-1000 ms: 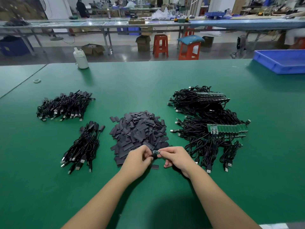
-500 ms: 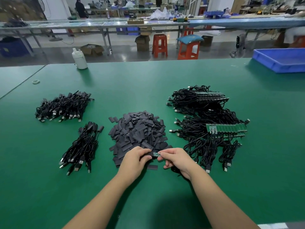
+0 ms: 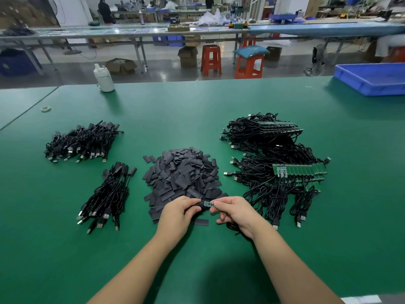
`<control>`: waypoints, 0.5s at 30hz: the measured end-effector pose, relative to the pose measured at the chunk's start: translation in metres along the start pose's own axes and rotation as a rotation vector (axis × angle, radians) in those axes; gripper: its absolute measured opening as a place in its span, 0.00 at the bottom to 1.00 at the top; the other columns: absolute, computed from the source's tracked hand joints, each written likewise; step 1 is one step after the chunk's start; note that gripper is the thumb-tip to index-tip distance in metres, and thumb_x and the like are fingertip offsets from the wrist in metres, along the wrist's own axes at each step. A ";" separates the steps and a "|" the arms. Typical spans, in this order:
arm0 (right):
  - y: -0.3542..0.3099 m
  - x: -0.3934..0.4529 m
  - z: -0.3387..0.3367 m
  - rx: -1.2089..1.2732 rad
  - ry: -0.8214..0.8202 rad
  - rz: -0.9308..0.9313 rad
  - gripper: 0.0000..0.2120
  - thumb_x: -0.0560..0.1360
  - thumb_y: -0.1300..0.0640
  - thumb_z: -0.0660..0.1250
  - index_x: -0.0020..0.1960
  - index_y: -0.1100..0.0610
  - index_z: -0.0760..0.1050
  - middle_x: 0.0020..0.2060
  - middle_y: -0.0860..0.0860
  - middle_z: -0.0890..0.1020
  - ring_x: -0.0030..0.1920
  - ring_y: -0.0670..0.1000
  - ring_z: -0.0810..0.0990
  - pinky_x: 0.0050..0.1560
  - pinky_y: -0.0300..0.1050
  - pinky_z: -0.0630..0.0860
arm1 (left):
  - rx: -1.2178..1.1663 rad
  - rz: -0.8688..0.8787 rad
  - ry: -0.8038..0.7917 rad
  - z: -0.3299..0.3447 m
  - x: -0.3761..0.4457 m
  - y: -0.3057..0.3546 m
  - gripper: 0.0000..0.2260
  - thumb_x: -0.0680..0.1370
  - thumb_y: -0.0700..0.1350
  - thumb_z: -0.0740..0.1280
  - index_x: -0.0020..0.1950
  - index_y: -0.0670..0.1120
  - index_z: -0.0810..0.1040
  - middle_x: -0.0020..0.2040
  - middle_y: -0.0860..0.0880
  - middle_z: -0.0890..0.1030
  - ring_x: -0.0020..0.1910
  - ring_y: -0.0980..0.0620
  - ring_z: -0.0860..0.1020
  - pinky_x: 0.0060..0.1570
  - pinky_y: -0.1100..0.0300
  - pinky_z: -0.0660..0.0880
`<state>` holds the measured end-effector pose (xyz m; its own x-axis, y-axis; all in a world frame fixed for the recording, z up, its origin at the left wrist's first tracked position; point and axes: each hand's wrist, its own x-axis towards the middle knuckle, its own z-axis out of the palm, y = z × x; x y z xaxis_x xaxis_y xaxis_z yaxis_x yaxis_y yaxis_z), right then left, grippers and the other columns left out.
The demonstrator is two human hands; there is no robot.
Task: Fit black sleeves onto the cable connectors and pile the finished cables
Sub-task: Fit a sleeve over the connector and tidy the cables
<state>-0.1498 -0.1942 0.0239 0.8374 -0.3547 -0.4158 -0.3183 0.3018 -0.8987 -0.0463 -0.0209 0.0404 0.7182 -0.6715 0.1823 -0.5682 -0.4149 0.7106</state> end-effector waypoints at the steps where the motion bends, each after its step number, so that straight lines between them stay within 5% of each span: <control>1: 0.000 0.000 0.000 -0.004 -0.003 0.000 0.08 0.78 0.61 0.69 0.55 0.62 0.82 0.43 0.56 0.86 0.31 0.45 0.75 0.40 0.43 0.81 | -0.001 -0.005 0.002 0.001 0.000 0.000 0.10 0.76 0.45 0.72 0.56 0.50 0.85 0.48 0.56 0.82 0.48 0.58 0.79 0.53 0.63 0.73; 12: 0.001 -0.001 0.001 -0.067 -0.014 -0.015 0.06 0.78 0.62 0.69 0.53 0.59 0.83 0.40 0.54 0.86 0.30 0.45 0.75 0.41 0.43 0.80 | 0.000 -0.005 -0.033 -0.001 -0.001 -0.004 0.12 0.75 0.46 0.73 0.58 0.51 0.84 0.50 0.57 0.83 0.50 0.58 0.79 0.53 0.68 0.71; 15: 0.002 -0.001 0.001 -0.072 -0.016 -0.019 0.06 0.79 0.62 0.69 0.53 0.59 0.83 0.39 0.53 0.86 0.31 0.45 0.75 0.42 0.43 0.80 | 0.037 0.027 -0.100 -0.004 0.001 -0.005 0.12 0.75 0.45 0.73 0.58 0.52 0.84 0.50 0.57 0.83 0.50 0.58 0.79 0.55 0.62 0.73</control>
<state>-0.1509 -0.1923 0.0231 0.8503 -0.3454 -0.3971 -0.3332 0.2308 -0.9142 -0.0411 -0.0172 0.0393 0.6602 -0.7396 0.1312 -0.6023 -0.4169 0.6807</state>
